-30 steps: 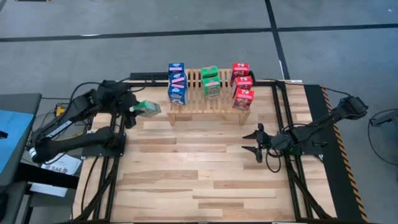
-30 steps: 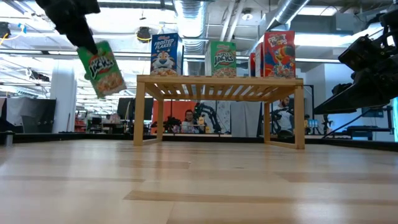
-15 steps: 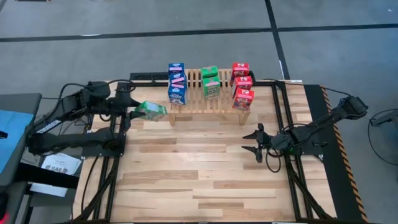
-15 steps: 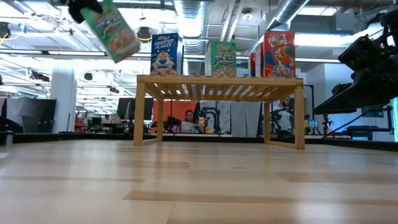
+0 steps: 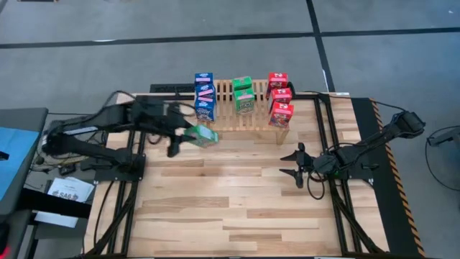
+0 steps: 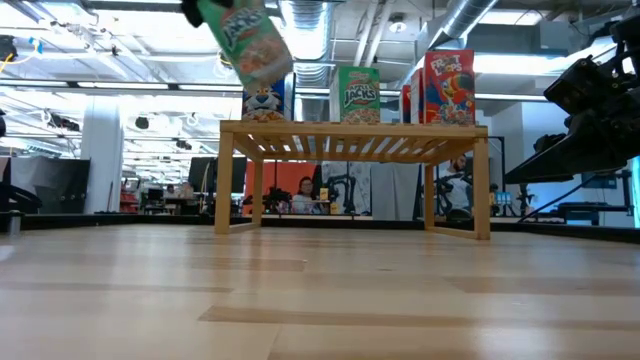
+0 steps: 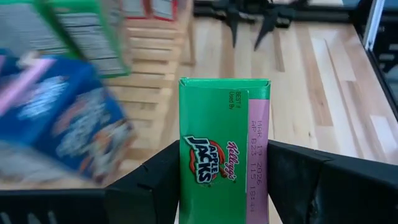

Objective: Stack cereal on shelf
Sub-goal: Put the green cereal box on the shelf aligned with the other green cereal box

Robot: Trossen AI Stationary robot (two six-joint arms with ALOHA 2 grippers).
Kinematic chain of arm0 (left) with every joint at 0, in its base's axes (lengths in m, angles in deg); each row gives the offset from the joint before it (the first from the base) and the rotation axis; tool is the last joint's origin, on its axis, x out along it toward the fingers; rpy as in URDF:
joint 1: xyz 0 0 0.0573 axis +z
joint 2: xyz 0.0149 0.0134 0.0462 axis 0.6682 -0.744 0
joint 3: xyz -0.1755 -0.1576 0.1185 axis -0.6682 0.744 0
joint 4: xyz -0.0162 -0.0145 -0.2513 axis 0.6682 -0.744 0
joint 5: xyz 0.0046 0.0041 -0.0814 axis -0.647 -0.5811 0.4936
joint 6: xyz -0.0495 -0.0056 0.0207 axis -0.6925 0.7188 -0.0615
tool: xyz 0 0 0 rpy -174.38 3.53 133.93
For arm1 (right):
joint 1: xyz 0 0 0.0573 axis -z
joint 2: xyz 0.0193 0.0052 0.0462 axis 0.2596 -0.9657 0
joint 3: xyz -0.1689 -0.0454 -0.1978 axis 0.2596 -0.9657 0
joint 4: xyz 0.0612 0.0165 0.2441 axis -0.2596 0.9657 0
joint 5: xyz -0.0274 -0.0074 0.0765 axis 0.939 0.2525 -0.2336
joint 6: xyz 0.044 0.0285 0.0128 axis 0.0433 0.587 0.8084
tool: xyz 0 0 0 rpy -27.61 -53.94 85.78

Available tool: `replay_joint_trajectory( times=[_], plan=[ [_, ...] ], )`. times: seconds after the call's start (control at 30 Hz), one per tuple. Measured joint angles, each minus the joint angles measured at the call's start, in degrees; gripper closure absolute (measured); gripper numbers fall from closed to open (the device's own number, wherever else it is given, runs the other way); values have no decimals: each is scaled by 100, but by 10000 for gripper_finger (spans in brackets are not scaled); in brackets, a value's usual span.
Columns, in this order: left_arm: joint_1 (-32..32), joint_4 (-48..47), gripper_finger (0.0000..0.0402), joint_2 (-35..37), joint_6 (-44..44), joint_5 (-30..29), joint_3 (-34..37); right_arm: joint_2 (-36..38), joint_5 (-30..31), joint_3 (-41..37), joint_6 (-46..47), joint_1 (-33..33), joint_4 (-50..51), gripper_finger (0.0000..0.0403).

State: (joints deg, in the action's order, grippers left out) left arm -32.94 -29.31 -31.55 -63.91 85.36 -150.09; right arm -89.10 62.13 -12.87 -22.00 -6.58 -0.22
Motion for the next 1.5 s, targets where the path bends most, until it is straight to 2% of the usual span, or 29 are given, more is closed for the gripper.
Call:
replay_joint_trajectory(
  times=[0.13, 0.4, 0.77, 0.9, 1.33, 1.5],
  plan=[
    [-459, 141, 219, -777, -4, -238, -274, -1, -2, -2, -2, 0, -1, 152],
    [-1313, 487, 219, -2161, -331, -1120, -473, -2, -2, 0, -2, 0, 0, 152],
    [-1708, 822, 219, -3417, -848, -1105, -476, -1, 0, -2, -2, 2, -10, 152],
    [-1709, 838, 219, -3705, -865, -858, -476, 0, 0, -2, 0, 0, -6, 152],
    [-1704, 1031, 217, -3951, -831, -835, -478, -2, -1, -1, -1, 1, -3, 152],
    [-1704, 1163, 189, -3946, -737, -919, -480, -1, 0, -1, 0, 1, -2, 152]
  ],
)
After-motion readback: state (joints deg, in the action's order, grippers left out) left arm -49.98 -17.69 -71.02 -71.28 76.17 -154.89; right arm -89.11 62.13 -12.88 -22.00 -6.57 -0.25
